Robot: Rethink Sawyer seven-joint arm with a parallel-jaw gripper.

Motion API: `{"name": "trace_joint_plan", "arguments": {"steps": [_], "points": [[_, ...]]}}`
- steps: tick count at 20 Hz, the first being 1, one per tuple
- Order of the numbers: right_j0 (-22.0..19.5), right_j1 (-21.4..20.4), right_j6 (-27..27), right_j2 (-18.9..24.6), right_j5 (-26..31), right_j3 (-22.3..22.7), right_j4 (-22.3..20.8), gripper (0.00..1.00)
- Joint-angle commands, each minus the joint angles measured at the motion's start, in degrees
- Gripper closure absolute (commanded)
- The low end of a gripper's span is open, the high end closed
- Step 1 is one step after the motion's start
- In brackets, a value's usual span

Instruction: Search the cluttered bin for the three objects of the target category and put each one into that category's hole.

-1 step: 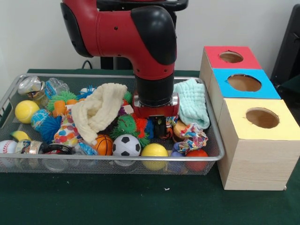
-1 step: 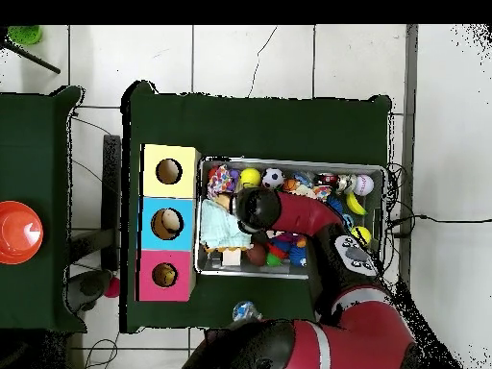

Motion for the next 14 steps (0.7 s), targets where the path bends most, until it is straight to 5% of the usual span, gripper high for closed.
{"name": "trace_joint_plan", "arguments": {"steps": [1, 3, 4, 14], "points": [[-0.75, 1.36, 2.91, 4.79, 5.44, 1.58, 1.38, 1.00], [-0.94, 1.37, 3.52, 4.81, 4.94, 1.69, 1.55, 1.00], [-1.03, 1.38, 3.82, 4.82, 4.69, 1.75, 1.63, 0.00], [-0.73, 1.93, 2.26, 5.64, 5.05, -0.14, 0.87, 0.00]]}}
